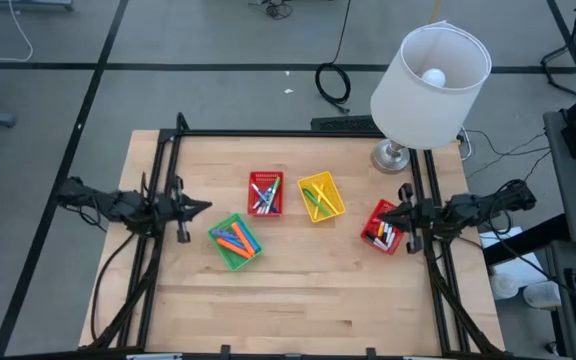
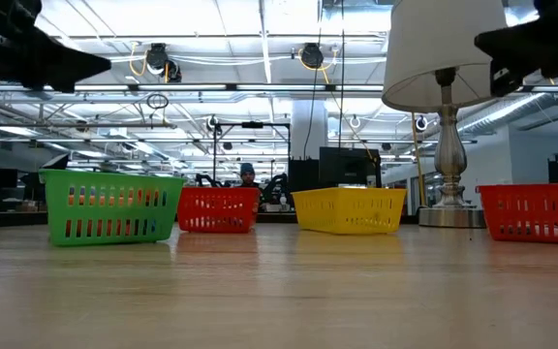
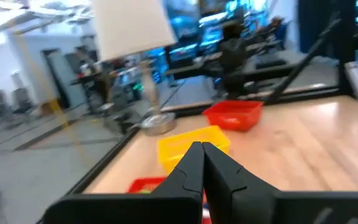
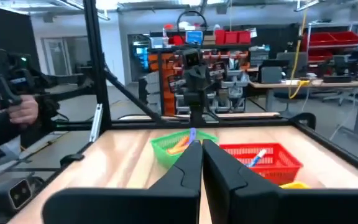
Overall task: Pick & Place Markers
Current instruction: Return to Home Position
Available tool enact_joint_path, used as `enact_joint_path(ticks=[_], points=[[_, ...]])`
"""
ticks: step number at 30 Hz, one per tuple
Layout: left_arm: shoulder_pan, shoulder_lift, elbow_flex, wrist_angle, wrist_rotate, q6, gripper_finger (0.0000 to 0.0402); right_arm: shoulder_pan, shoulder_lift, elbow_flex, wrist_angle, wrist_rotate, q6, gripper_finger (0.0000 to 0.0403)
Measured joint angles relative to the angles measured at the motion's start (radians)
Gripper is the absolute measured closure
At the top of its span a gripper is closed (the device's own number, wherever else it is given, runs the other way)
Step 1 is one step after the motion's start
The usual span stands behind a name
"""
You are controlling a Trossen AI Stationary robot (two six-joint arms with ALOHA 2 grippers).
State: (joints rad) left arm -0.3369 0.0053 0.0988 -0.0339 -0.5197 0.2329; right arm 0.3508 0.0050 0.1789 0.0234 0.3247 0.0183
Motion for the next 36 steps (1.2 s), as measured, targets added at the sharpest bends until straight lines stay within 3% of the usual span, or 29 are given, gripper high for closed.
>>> enact_joint_path(ticks=[3,10,13,21,30,36], points=[[0.007,0.005,-0.077,0.110,0.071,0.019,0.0401,-0.001,0.003,-0.041,0.032,-0.024,0.016,0.0403],[0.066,0.022,-0.082,0.094,0.137,0.021,0.0401,-0.026,-0.003,-0.157,0.178,-0.041,-0.032,0.0403],[0.107,0.029,-0.082,0.089,0.174,0.027,0.0401,-0.071,0.006,-0.159,0.125,-0.037,-0.009,0.0403],[0.272,0.028,-0.082,0.067,0.393,0.099,0.0401,-0.211,0.002,-0.161,0.160,-0.120,0.000,0.0403],[0.512,0.070,-0.084,0.070,0.708,-0.001,0.0401,-0.312,0.002,-0.163,0.158,-0.277,0.079,0.0403],[0.546,0.135,-0.084,0.074,0.742,-0.020,0.0401,-0.310,0.003,-0.163,0.152,-0.237,0.079,0.0403]])
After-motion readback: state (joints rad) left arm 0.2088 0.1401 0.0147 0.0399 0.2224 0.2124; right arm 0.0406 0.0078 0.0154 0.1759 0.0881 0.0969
